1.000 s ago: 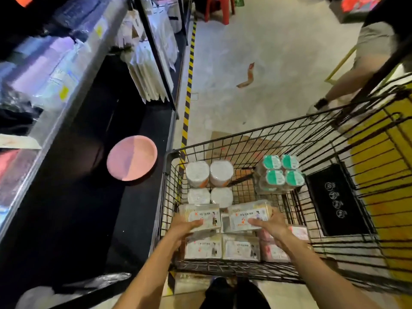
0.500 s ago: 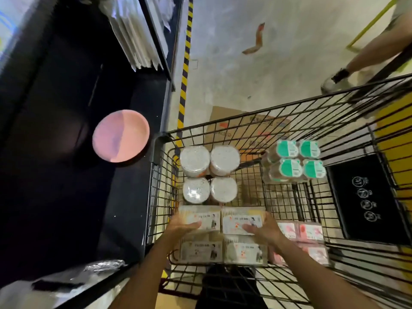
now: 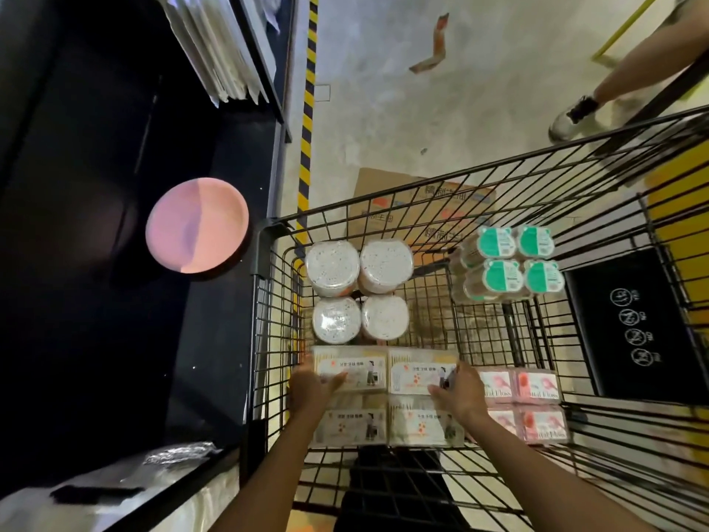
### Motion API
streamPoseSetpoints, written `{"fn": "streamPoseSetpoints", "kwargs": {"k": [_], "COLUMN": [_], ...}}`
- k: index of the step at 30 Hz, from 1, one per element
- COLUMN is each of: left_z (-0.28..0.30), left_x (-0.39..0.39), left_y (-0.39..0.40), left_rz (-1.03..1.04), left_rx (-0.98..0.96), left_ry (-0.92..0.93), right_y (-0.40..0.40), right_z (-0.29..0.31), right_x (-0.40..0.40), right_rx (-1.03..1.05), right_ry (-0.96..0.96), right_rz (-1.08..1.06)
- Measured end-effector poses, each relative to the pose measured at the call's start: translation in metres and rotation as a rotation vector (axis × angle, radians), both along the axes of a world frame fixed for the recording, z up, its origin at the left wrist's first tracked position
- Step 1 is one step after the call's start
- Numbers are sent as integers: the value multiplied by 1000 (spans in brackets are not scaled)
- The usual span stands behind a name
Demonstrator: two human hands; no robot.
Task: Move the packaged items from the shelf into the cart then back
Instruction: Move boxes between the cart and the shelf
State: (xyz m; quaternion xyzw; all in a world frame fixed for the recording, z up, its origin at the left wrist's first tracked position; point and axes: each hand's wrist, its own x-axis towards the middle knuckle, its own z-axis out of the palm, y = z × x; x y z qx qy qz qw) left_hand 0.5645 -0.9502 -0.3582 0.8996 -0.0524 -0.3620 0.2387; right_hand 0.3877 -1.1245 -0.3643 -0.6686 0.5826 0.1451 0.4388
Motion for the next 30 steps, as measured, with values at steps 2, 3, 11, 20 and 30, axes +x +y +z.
{"fn": "streamPoseSetpoints", "kwargs": {"k": [2,3,11,20,30], "left_z": [-1,0,2,33,77], "left_x": [-1,-2,-5,-16,-112], "left_y": [1,1,10,-4,-129], "left_rz": [-23,-17,32,-103,-270], "left_rx": [27,29,-25,198,-150], "left_ry": [-49,-43,19,-144,-64], "right_y": [0,1,2,-22,-130], "right_z": [2,3,2,28,45], "right_x": [0,0,1,-14,-124], "right_rx": [-7,-13,-23,43,-28], "right_ry": [-15,-19,-46,-30,218], "right_rz": [-1,1,8,21,51]}}
